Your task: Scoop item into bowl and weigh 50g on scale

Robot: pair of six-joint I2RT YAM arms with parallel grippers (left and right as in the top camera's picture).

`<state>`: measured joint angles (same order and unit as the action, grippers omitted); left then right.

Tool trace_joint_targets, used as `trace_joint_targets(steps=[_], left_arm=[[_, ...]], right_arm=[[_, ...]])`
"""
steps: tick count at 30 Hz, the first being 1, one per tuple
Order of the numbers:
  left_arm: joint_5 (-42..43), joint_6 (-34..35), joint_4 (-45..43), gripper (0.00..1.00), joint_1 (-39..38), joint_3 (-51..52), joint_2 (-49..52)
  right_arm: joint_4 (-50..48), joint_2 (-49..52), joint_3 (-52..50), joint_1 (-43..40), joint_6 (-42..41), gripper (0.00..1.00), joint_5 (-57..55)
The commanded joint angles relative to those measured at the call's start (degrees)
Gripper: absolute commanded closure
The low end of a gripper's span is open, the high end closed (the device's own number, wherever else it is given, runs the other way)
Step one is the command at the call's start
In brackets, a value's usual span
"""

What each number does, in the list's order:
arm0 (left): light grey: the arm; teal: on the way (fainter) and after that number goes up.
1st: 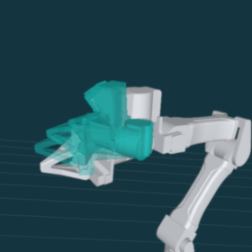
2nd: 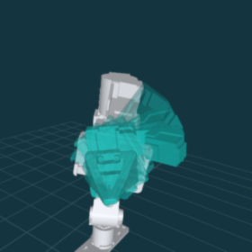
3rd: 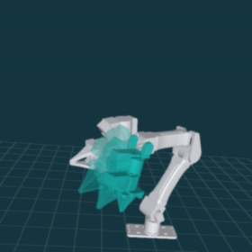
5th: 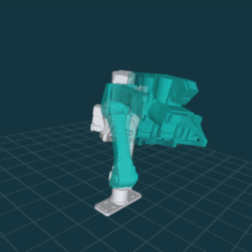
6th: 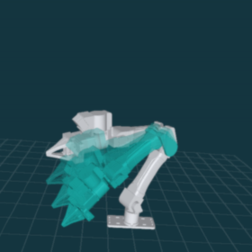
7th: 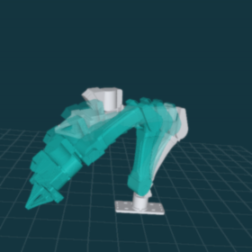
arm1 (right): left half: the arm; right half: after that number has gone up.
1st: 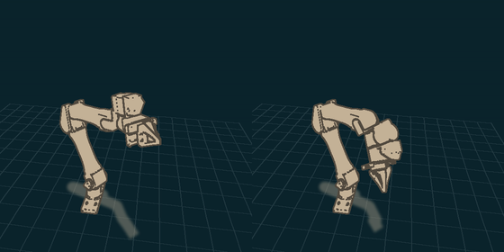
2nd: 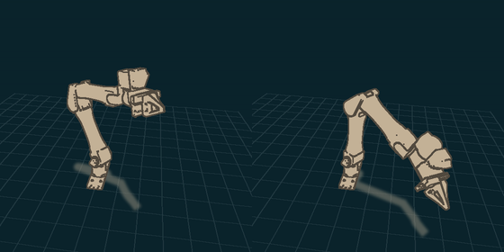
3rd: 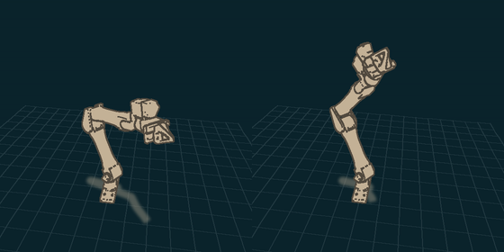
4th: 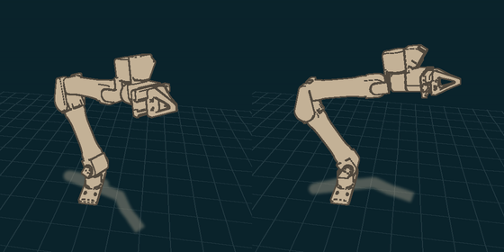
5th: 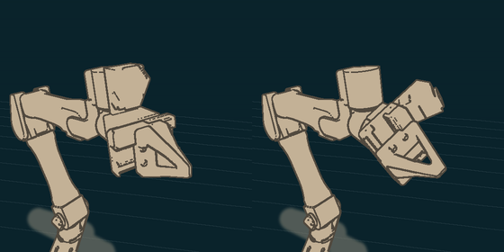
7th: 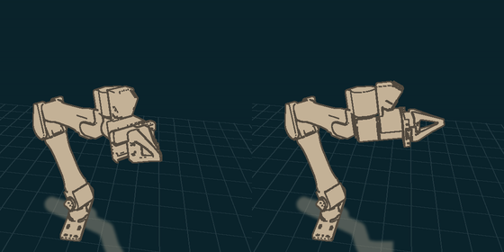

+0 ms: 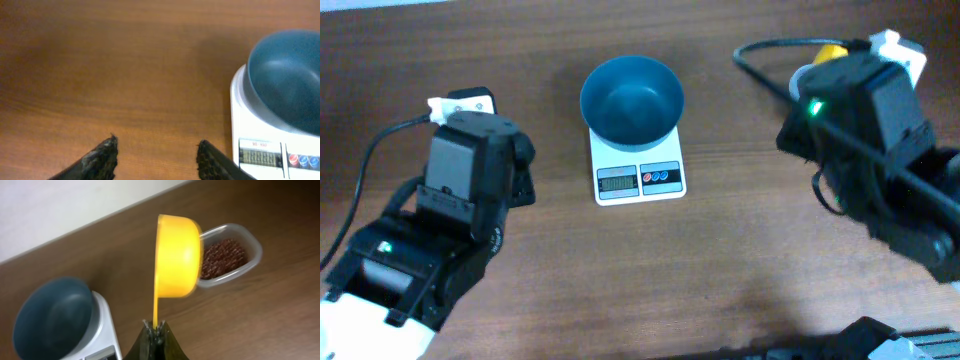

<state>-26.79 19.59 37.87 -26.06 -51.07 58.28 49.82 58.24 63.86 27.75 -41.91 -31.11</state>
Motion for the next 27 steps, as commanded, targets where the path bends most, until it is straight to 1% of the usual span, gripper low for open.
trace_joint_targets(steps=[1, 2, 3, 4, 9, 13, 18, 20, 22, 24, 25, 27], left_arm=[[13.16, -10.58, 2.14, 0.18, 1.99, -5.66, -0.15], [17.22, -11.28, 2.32, 0.06, 1.99, -6.71, -0.15], [21.14, -12.09, 2.56, 0.01, 2.01, -7.50, -0.15], [24.15, -12.20, 3.06, 0.01, 1.99, -8.31, -0.15], [24.70, -12.17, 3.65, 0.01, 1.95, -8.50, -0.09], [24.65, -12.17, 6.88, 0.01, 1.95, -8.48, -0.11], [24.02, -12.17, 6.56, 0.01, 1.95, -8.44, -0.11], [24.61, -12.15, 6.84, 0.01, 1.95, -8.44, -0.11], [28.39, -12.17, 8.37, 0.01, 1.95, -8.44, -0.11], [34.97, -12.20, 10.84, 0.01, 1.95, -8.46, -0.13], [35.56, -12.22, 12.87, 0.01, 1.95, -8.46, -0.17], [35.41, -12.22, 15.67, 0.01, 1.95, -8.46, -0.26]], right_arm=[[-1.64, -0.37, 1.55, -8.33, 8.13, 0.96, 18.56], [-1.62, -0.57, 1.62, -9.20, 8.11, 0.96, 18.75], [-1.60, -0.66, 1.64, -9.44, 8.11, 0.96, 18.78], [-1.57, -0.66, 1.64, -9.44, 8.13, 0.96, 19.15], [-1.22, -0.66, 1.64, -9.44, 8.07, 0.96, 20.90], [-1.25, -0.63, 1.64, -9.44, 8.04, 0.96, 26.91], [0.61, -0.59, 1.62, -9.42, 8.02, 0.96, 34.77], [2.29, -0.59, 1.64, -9.40, 8.07, 0.96, 40.68], [4.81, -0.61, 1.64, -9.40, 8.04, 0.96, 41.75], [6.99, -0.61, 1.62, -9.40, 8.04, 0.96, 44.24], [7.76, -0.61, 1.62, -9.40, 8.07, 0.96, 46.01], [9.57, -0.61, 1.62, -9.40, 8.07, 0.96, 46.12]])
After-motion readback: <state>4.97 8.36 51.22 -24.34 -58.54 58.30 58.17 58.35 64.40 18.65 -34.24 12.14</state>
